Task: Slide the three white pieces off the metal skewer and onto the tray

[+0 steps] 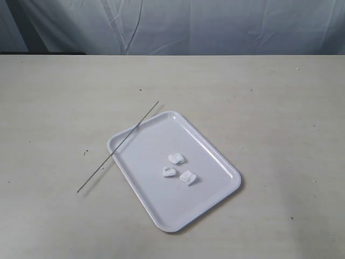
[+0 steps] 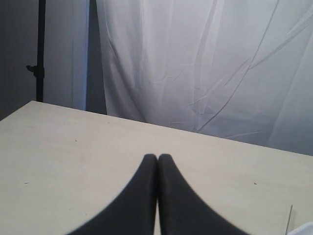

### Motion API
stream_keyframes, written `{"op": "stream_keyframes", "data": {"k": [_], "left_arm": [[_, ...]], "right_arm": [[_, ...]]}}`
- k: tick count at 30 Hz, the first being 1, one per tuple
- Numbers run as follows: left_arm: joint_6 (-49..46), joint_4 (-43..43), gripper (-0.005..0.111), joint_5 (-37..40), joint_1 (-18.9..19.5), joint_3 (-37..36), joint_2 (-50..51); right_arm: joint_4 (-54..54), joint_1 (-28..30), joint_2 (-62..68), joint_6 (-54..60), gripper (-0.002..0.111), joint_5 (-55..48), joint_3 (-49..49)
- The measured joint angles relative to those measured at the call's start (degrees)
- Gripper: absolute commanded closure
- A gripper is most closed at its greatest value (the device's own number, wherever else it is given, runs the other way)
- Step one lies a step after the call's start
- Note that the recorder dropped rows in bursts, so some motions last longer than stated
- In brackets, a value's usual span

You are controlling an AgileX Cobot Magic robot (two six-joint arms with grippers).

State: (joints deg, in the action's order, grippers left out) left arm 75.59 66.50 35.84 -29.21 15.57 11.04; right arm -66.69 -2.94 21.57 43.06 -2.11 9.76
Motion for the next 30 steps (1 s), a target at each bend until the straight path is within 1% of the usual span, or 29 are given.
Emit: {"op": "stream_keyframes", "data": {"k": [12,14,17,20,22,25,27,30], "left_arm": [[0.1,-0.3,0.107,0.0,0.0,0.0,0.0],[0.1,-0.3,0.107,0.0,0.8,0.0,0.0],[0.2,0.7,0.107,0.4,4.7,0.0,0.0],[-1.2,1.1,0.107,-1.1,11.3,0.0,0.0],[-3.2,0.5,0.107,-6.0,16.9,0.0,0.0],[-7.8,0.2,0.107,-14.3,22.9,0.0,0.0],[-11.8,0.2,0.107,-19.1,25.4,0.0,0.1],[-15.1,0.2,0.107,-24.6,26.5,0.0,0.1]], "right_arm": [[0.0,0.0,0.0,0.0,0.109,0.0,0.0],[0.0,0.0,0.0,0.0,0.109,0.0,0.0],[0.0,0.0,0.0,0.0,0.109,0.0,0.0],[0.0,0.0,0.0,0.0,0.109,-0.2,0.0],[0.0,0.0,0.0,0.0,0.109,-0.2,0.0],[0.0,0.0,0.0,0.0,0.109,-0.3,0.0],[0.0,0.0,0.0,0.0,0.109,-0.3,0.0],[0.0,0.0,0.0,0.0,0.109,-0.3,0.0]]}}
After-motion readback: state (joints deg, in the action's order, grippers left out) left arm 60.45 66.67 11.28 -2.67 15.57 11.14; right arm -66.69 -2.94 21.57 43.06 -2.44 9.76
